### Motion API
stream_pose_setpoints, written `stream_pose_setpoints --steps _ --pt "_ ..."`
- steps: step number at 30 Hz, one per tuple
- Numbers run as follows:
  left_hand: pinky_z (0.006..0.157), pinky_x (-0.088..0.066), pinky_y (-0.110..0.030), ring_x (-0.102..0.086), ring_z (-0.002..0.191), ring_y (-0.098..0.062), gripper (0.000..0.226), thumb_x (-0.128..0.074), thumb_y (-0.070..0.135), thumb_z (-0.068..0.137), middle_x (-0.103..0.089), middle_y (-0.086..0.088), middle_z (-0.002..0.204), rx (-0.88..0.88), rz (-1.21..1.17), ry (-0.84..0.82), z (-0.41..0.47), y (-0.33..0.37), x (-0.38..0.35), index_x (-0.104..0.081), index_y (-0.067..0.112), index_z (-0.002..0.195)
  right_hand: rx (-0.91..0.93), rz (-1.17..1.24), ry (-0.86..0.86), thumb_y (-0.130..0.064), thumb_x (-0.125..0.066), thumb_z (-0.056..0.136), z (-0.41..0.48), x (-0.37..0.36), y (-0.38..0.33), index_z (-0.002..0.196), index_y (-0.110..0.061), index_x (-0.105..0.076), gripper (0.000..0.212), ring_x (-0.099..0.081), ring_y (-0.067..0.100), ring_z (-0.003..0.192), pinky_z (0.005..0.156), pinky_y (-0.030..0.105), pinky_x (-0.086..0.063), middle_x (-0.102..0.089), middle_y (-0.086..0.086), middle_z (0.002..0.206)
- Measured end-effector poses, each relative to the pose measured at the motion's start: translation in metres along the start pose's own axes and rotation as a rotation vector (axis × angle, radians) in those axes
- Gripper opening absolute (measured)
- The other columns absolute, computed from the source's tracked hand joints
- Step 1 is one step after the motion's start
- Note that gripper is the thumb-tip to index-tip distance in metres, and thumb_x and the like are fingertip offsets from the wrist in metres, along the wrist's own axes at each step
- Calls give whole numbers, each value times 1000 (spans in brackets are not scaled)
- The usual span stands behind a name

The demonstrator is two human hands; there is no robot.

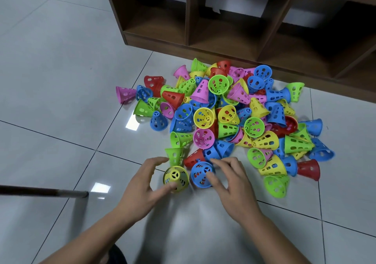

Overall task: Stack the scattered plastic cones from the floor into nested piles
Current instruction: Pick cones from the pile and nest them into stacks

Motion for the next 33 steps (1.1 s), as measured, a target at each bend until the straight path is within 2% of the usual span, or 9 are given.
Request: stream_pose_setpoints --steps 3,6,11,14,17,21,28,31,33 --pt "103 -50 -33 -57 134 -9 52 -49 70 99 -61 21 137 2 -41 42 13 5 15 -59 38 139 -5 49 71 -68 -37 106 7 17 7 133 -28 -67 57 -56 5 119 95 31 -52 -52 -17 120" --pt "100 -48 -27 -60 133 -9 44 -43 61 104 -65 20 135 -24 -53 54 31 13 20 -62 39 137 -99 32 78 -56 -46 108 20 17 26 130 -30 -66 40 -57 4 117 92 36 -55 -52 -20 121" --pt "99 -51 -29 -59 124 -2 32 -57 39 108 -62 23 133 -48 155 27 63 -5 10 -62 40 140 -78 -129 -10 -28 -58 108 42 -2 40 141 -23 -63 34 -50 12 127 103 36 -50 -51 -11 133" --pt "100 -48 -29 -58 125 -9 41 -67 30 103 -62 18 135 -115 299 -38 74 -17 -2 -60 39 142 -120 -216 -78 -27 -62 105 50 -20 47 145 -20 -60 40 -49 18 128 101 37 -51 -49 -3 136" --pt "100 -48 -29 -58 124 -11 46 -73 32 100 -67 18 133 -146 341 -61 77 -21 -5 -59 37 143 -191 -203 -36 -32 -66 103 55 -24 56 130 -19 -68 30 -60 22 108 86 40 -55 -51 1 126" --pt "93 -52 -33 -60 111 -12 48 -79 31 95 -69 17 118 -145 338 -30 77 -27 -1 -61 34 139 -209 -206 19 -32 -71 100 57 -24 60 100 -20 -71 12 -58 17 85 72 41 -55 -51 -2 109" --pt "84 -53 -38 -58 94 -7 42 -76 28 99 -65 20 89 -5 270 31 68 -53 15 -60 40 135 -180 -48 177 -29 -71 98 42 -2 52 85 -30 -62 16 -58 4 81 68 35 -54 -49 -14 95" --pt "82 -51 -36 -59 93 -4 47 -76 26 97 -62 17 93 -1 267 40 56 -57 18 -56 41 137 -179 37 279 -23 -74 97 27 14 49 87 -26 -64 14 -59 7 83 70 34 -53 -52 -9 94" --pt "87 -51 -34 -59 103 -8 53 -80 26 92 -57 14 110 -50 332 49 49 -54 18 -58 39 138 -198 58 298 -25 -73 98 16 18 53 89 -27 -64 13 -60 7 87 71 35 -53 -53 -9 97"
Point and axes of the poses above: each hand's wrist, its own z-axis towards the middle knuckle, its own x-axis out of the back of the hand, y = z × x, the point moved 9 cm from there along z, towards the middle knuckle
